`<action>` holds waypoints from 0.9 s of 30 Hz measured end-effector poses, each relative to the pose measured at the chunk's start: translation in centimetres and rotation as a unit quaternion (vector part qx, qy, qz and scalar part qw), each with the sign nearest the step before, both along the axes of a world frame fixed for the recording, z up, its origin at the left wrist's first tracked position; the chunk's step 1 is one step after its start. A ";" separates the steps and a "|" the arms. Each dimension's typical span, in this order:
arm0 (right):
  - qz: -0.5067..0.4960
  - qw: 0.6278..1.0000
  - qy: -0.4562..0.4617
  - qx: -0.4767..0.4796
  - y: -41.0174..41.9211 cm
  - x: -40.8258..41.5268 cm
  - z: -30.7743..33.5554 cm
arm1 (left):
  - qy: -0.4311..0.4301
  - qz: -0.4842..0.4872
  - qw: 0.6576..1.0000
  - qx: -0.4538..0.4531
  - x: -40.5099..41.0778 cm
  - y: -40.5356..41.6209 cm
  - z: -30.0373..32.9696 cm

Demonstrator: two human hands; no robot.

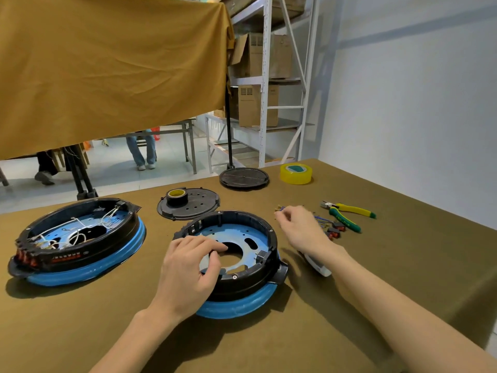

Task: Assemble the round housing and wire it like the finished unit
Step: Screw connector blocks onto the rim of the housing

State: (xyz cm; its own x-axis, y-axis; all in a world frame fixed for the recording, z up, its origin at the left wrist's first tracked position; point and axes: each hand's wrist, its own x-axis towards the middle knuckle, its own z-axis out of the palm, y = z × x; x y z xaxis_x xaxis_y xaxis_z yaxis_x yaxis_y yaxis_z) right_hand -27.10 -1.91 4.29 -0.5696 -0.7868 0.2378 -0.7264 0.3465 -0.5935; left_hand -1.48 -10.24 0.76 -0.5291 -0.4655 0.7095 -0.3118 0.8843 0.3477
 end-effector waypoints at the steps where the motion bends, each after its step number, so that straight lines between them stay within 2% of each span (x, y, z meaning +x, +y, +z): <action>1: -0.071 0.995 0.064 0.022 0.0 -1.1 -0.2 | 0.003 -0.002 1.000 -0.002 0.0 0.0 0.0; 3: -0.164 0.967 0.140 0.133 0.1 -2.8 -0.6 | 0.005 -0.005 1.000 0.001 0.0 0.0 0.1; 6: -0.183 0.931 0.158 0.272 0.4 -4.3 -1.5 | 0.001 -0.005 1.000 0.013 0.0 -0.2 0.0; 10: -0.183 0.915 0.216 0.286 0.4 -4.7 -2.0 | -0.009 0.008 1.000 0.018 -0.1 -0.1 0.0; 12: -0.175 0.924 0.232 0.247 0.5 -4.3 -1.7 | -0.021 0.026 0.999 0.025 -0.2 0.2 0.2; 13: -0.158 0.940 0.226 0.199 0.6 -4.0 -1.5 | -0.028 0.036 0.998 0.032 -0.3 0.4 0.3; 14: -0.133 0.963 0.196 0.127 0.8 -3.5 -1.2 | -0.035 0.046 0.998 0.040 -0.3 0.6 0.4; 16: -0.060 0.995 0.069 -0.040 1.2 -1.3 -0.5 | -0.054 0.066 0.995 0.051 -0.6 1.2 0.6; 18: -0.003 0.987 -0.023 -0.160 1.3 1.9 0.1 | -0.085 0.085 0.991 0.056 -1.1 2.1 0.8; 19: 0.009 0.981 -0.032 -0.192 1.3 3.3 0.1 | -0.099 0.090 0.989 0.064 -1.4 2.6 1.0; 22: 0.017 0.980 -0.011 -0.197 1.2 6.2 -1.0 | -0.176 0.065 0.978 0.094 -1.5 3.8 1.7; 25: 0.039 0.984 0.007 -0.173 1.3 6.2 -1.9 | -0.316 -0.034 0.941 0.119 -0.2 3.0 3.0; 27: 0.064 0.987 0.032 -0.145 1.3 5.2 -1.7 | -0.318 -0.094 0.930 0.161 0.7 1.9 4.0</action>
